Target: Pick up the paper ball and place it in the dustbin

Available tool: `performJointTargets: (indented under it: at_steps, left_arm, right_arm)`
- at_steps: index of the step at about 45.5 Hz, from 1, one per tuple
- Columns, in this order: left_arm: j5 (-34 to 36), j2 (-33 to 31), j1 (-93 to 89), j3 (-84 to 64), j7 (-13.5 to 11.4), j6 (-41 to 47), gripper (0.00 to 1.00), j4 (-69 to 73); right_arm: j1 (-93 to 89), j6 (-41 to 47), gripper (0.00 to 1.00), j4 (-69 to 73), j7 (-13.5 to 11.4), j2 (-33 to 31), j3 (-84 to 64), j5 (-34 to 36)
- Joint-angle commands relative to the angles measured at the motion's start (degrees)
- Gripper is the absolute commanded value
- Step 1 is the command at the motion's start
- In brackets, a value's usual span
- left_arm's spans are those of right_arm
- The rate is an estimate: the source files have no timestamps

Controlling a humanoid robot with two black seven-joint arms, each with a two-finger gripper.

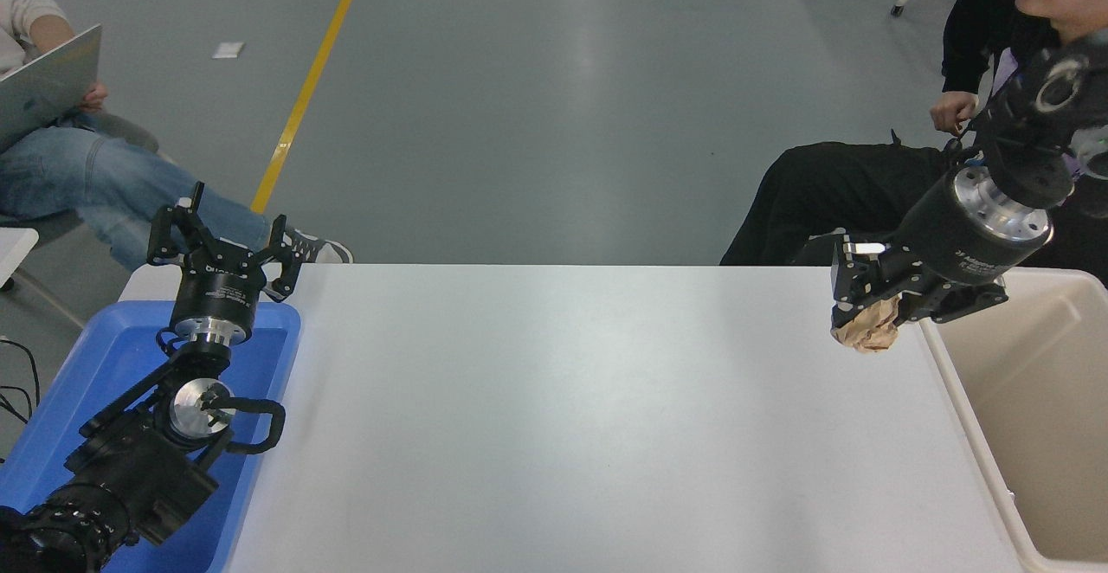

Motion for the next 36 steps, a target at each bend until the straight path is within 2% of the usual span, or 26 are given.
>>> performJointTargets:
  at_steps: [1, 13, 23, 30, 36]
  left_arm:
    - [0.1, 0.0, 0.0, 0.0, 0.0, -0.1, 0.99, 0.0]
    - [0.0, 0.0, 0.0, 0.0, 0.0, 0.0, 0.99, 0.1]
    - [0.0, 0.0, 0.1, 0.1, 0.0, 0.0, 0.99, 0.1]
    - [0.0, -0.1, 0.1, 0.1, -0.1, 0.0, 0.99, 0.0]
    - [0.0, -0.1, 0.1, 0.1, -0.1, 0.0, 0.99, 0.1]
  right_arm:
    - [5.6, 1.3, 0.00, 0.9, 0.0, -0.6, -2.4, 1.6]
    - [4.7, 1.3, 0.00, -0.3, -0.1, -1.2, -3.9, 1.8]
    - [1.1, 1.3, 0.00, -6.0, -0.1, -12.9, -5.5, 0.1]
    - [-5.6, 1.3, 0.00, -14.9, -0.1, -17.5, -6.3, -4.0]
    - [-17.2, 0.3, 0.00, -22.1, -0.1, -20.8, -3.2, -4.7]
